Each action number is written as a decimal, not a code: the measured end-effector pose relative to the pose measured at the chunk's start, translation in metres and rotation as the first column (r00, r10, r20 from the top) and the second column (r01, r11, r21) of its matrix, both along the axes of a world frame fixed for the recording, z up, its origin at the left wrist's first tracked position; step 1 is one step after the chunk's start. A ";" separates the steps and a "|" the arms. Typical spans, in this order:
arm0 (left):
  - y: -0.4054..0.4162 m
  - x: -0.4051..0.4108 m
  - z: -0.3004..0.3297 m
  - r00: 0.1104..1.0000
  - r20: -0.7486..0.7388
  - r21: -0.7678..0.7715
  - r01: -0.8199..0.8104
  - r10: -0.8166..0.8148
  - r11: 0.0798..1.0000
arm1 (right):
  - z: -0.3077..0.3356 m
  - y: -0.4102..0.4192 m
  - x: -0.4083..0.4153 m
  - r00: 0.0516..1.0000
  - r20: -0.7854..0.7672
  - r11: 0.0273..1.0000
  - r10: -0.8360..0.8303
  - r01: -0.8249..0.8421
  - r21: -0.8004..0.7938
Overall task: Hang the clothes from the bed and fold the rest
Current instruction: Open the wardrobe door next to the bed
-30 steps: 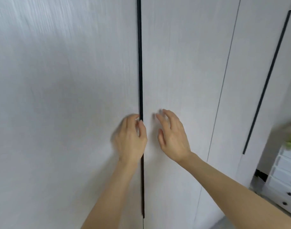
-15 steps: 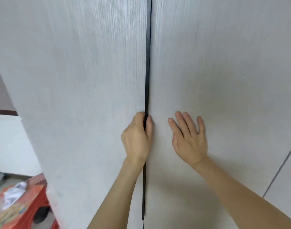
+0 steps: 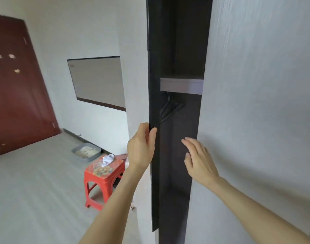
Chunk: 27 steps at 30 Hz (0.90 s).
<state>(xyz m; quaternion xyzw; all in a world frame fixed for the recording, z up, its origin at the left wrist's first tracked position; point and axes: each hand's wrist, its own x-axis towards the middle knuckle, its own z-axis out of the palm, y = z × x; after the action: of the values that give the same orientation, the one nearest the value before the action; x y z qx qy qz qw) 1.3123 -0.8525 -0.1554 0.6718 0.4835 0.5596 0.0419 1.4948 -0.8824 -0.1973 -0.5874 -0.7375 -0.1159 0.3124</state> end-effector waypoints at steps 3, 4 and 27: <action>-0.010 -0.054 0.003 0.999 0.019 0.002 -0.028 0.028 1.000 | 0.000 -0.005 -0.047 0.978 0.026 0.978 0.206 -0.205 -0.038; -0.012 -0.078 0.003 0.999 0.012 -0.004 -0.050 0.050 0.999 | 0.000 -0.004 -0.069 0.963 0.049 0.962 0.267 -0.264 -0.066; 0.006 -0.220 -0.008 0.898 -0.271 0.137 -0.322 0.348 0.937 | 0.032 0.042 -0.216 0.954 0.064 0.950 0.293 -0.298 0.094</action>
<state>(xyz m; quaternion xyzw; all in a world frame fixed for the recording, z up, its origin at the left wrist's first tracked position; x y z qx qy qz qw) 1.0927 -0.8469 -0.1632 0.6546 0.5675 0.4744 -0.1564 1.2788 -0.8404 -0.1654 -0.4505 -0.8177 -0.1199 0.3376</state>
